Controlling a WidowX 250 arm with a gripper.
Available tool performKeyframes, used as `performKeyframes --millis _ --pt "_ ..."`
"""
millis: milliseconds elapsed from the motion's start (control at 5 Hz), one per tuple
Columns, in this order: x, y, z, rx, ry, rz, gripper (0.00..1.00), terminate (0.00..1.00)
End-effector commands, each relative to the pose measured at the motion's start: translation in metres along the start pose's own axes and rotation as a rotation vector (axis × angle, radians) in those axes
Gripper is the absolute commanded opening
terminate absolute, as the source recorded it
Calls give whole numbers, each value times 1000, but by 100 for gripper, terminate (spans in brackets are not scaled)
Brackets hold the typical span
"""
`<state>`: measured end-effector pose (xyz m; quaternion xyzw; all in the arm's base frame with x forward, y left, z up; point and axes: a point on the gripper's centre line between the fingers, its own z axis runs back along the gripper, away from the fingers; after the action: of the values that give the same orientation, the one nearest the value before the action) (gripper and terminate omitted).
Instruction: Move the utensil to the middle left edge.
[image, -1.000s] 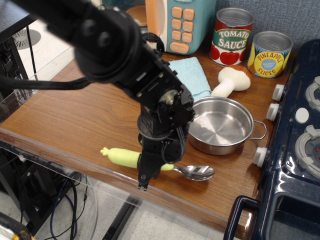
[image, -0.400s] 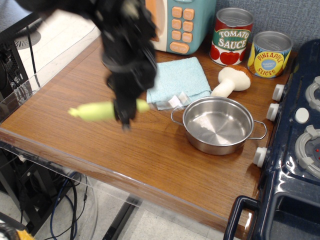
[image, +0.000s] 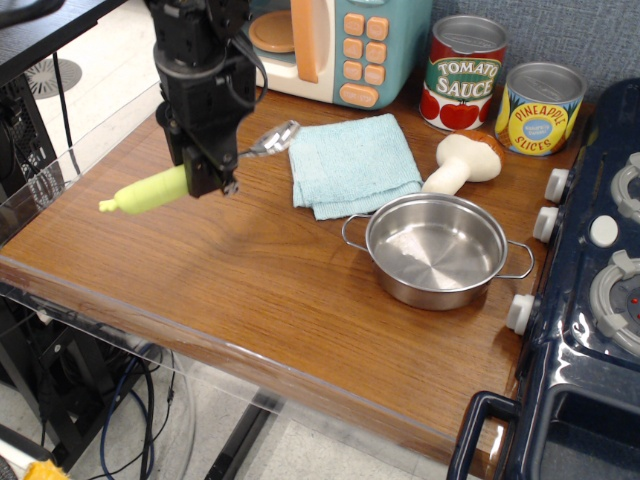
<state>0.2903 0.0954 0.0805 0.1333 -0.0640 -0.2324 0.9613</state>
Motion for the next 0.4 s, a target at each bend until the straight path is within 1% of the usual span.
performKeyframes --millis 0,200 --pt "-15 45 -19 48 78 318 0 0" --pt "-21 65 -38 52 124 420 0 0"
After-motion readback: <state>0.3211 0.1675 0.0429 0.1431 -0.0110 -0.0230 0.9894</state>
